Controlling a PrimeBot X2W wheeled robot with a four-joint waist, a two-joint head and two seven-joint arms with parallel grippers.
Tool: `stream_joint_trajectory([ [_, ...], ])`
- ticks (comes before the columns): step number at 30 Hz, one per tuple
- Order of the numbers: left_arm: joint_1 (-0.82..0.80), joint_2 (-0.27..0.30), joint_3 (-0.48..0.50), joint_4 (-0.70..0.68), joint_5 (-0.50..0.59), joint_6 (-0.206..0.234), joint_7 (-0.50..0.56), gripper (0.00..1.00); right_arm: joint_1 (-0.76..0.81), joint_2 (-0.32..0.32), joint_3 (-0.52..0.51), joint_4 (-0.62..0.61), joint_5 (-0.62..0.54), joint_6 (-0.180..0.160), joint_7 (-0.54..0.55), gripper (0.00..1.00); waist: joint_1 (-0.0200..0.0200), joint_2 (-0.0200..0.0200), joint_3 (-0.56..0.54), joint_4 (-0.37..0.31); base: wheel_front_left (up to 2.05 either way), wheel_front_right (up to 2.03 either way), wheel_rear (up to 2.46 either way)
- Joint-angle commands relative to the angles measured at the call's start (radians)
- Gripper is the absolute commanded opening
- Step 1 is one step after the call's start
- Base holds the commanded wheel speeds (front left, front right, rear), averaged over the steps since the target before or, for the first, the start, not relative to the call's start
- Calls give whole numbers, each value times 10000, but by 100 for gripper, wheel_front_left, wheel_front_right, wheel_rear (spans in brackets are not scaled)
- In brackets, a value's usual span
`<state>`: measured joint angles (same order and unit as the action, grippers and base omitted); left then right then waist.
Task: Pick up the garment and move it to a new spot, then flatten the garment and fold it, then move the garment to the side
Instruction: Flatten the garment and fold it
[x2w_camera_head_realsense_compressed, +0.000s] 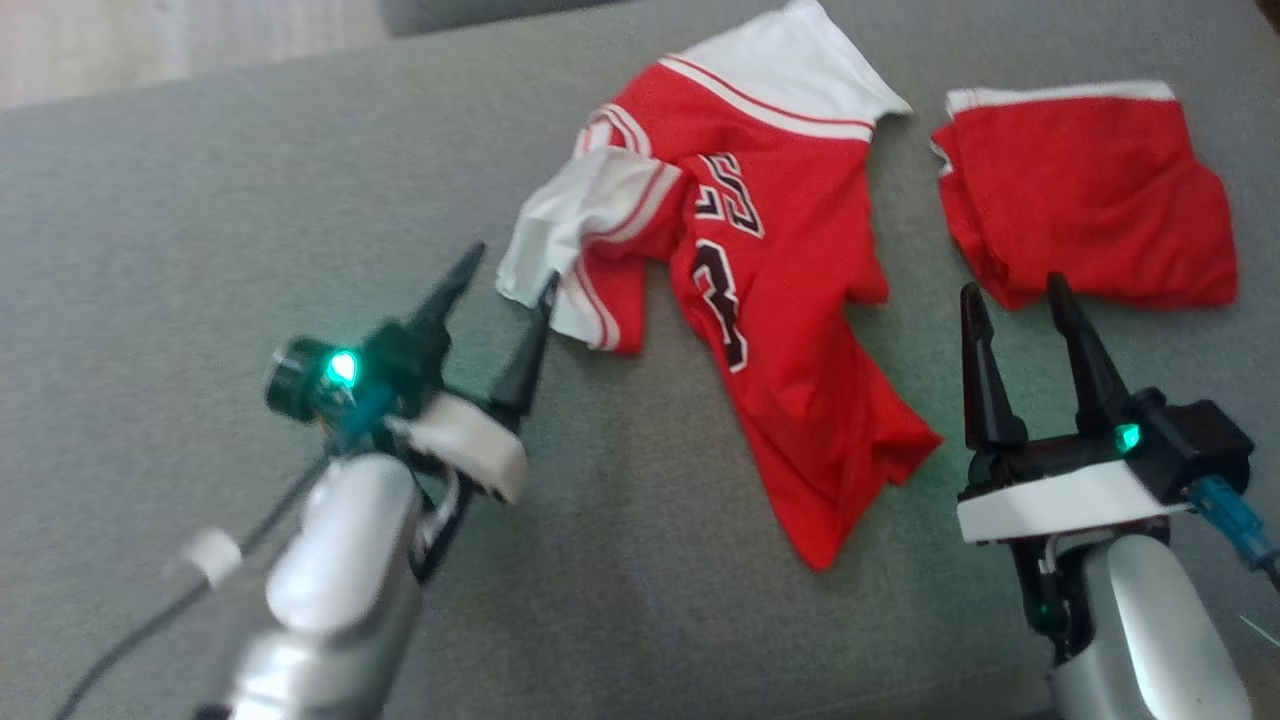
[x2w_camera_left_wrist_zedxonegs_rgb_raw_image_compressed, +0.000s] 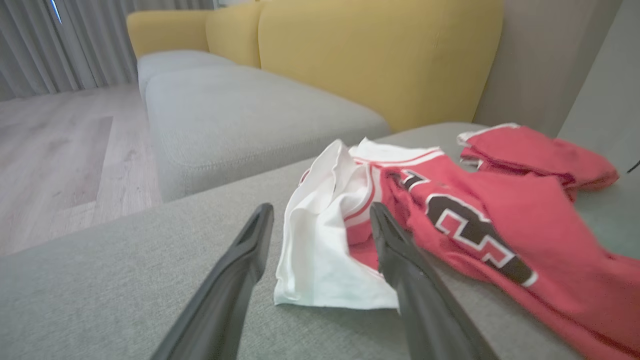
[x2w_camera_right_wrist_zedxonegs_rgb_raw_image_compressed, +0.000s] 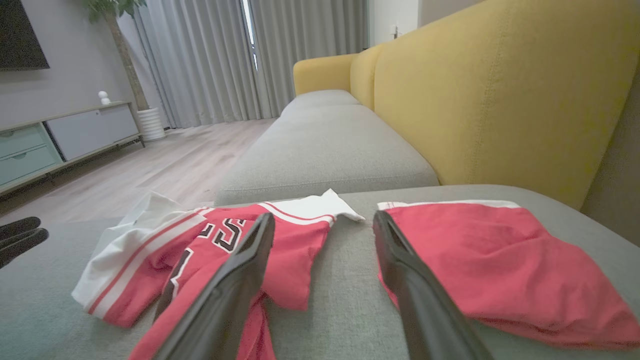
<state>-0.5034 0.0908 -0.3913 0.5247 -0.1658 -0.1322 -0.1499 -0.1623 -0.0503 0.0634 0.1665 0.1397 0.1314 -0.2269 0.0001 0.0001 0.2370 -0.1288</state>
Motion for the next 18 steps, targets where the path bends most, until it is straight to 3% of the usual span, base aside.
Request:
stream_joint_trajectory([
  [1,-553,338,269,24,-8,21,121,100,-390,0,242,-367,85,-7,-114,100,-1,-1,370,-340,0,0,0],
  [15,-2463,732,80,2623,69,71,603,100,-729,0,220,-316,266,-7,-306,100,-1,-1,1060,-763,0,0,0],
  [16,-2514,714,19,2725,-15,57,592,84,-739,0,230,-310,271,-7,-311,100,-1,-1,1068,-772,0,0,0],
  [17,-2559,708,-76,2814,-77,45,581,17,-749,1,234,-301,272,-7,-315,100,-1,-1,1072,-778,0,0,0],
  [18,-2597,721,-189,2875,-113,36,530,0,-762,1,225,-289,270,-7,-319,100,-1,-1,1068,-776,0,0,0],
])
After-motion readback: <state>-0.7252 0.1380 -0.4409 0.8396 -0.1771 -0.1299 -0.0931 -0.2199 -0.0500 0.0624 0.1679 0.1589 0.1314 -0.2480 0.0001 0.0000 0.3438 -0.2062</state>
